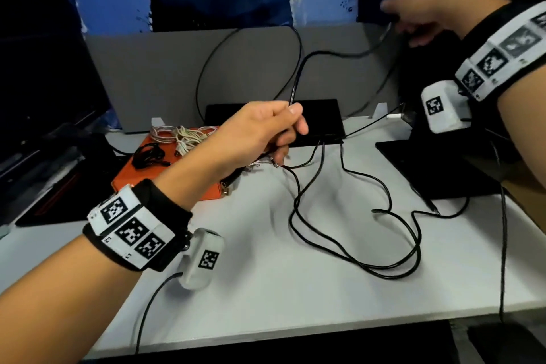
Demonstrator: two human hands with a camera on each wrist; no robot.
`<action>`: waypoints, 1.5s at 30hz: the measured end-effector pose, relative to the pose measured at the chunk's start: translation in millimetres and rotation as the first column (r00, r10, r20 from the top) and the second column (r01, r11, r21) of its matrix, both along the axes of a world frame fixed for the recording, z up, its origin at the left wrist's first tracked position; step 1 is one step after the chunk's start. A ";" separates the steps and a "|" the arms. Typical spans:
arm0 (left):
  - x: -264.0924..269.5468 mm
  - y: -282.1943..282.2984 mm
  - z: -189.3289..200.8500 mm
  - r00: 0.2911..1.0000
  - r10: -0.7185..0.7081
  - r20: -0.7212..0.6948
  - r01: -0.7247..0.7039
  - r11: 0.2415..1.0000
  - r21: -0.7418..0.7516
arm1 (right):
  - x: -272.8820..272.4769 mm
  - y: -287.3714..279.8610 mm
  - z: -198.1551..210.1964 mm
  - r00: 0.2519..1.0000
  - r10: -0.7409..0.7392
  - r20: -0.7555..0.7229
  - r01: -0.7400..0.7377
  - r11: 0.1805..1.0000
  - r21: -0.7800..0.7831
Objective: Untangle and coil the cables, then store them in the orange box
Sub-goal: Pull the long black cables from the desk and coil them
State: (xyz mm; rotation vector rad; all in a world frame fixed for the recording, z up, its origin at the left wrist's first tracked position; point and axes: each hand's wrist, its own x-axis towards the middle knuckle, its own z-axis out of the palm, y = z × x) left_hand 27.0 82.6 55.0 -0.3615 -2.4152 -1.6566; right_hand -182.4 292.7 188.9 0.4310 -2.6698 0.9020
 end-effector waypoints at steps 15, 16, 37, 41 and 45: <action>-3.4 -9.8 12.7 0.992 0.116 -0.040 -0.096 0.938 0.332 | 94.8 -31.6 -64.1 0.659 0.751 -0.034 -0.734 0.632 -0.249; 0.6 -13.1 7.9 0.995 0.104 -0.003 -0.094 0.904 0.416 | 90.1 -32.6 -70.0 0.687 0.721 -0.089 -0.713 0.645 -0.276; 54.8 -30.4 -23.4 0.977 0.162 -0.139 -0.116 0.950 0.289 | 187.6 -48.9 -152.7 0.565 0.818 0.107 -0.774 0.480 0.413; 64.9 -23.0 -22.0 0.998 -0.027 0.049 0.026 0.999 0.024 | 186.0 -33.2 -127.1 0.657 0.740 -0.146 -0.734 0.672 0.101; 62.2 -13.9 -17.4 0.996 -0.093 0.009 0.078 0.886 0.457 | 184.1 -44.0 -131.0 0.715 0.637 -0.287 -0.692 0.701 -0.170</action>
